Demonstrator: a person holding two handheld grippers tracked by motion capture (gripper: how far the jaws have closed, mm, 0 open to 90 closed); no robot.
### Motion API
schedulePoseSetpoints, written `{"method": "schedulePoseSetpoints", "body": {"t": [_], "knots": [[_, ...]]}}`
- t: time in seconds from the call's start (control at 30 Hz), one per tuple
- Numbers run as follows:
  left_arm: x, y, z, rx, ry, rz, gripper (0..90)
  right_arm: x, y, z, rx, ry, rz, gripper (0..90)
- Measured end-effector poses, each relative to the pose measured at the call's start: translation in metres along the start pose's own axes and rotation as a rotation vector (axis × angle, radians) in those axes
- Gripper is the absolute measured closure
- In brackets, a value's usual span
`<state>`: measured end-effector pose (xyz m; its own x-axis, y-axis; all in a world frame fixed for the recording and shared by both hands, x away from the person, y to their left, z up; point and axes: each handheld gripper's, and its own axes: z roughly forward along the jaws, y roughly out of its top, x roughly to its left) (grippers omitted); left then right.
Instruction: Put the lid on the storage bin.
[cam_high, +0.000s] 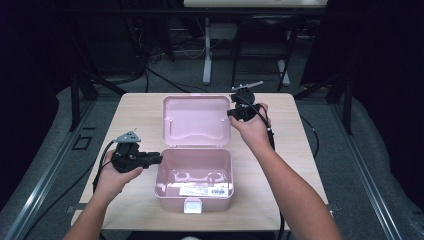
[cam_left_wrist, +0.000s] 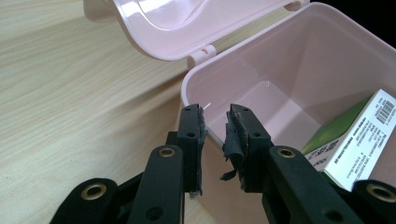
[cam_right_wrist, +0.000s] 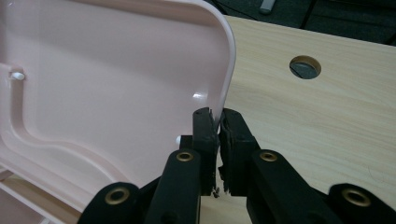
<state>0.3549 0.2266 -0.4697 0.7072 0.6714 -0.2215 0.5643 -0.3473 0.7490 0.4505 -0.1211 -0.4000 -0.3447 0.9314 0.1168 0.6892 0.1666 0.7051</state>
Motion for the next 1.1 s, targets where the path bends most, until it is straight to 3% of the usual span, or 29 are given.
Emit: {"method": "schedulePoseSetpoints", "body": {"t": [1.1], "knots": [[-0.001, 0.000, 0.002, -0.019, 0.016, 0.002, 76.7, 0.006, -0.018, -0.040, -0.083, 0.024, -0.060, 85.6]]}}
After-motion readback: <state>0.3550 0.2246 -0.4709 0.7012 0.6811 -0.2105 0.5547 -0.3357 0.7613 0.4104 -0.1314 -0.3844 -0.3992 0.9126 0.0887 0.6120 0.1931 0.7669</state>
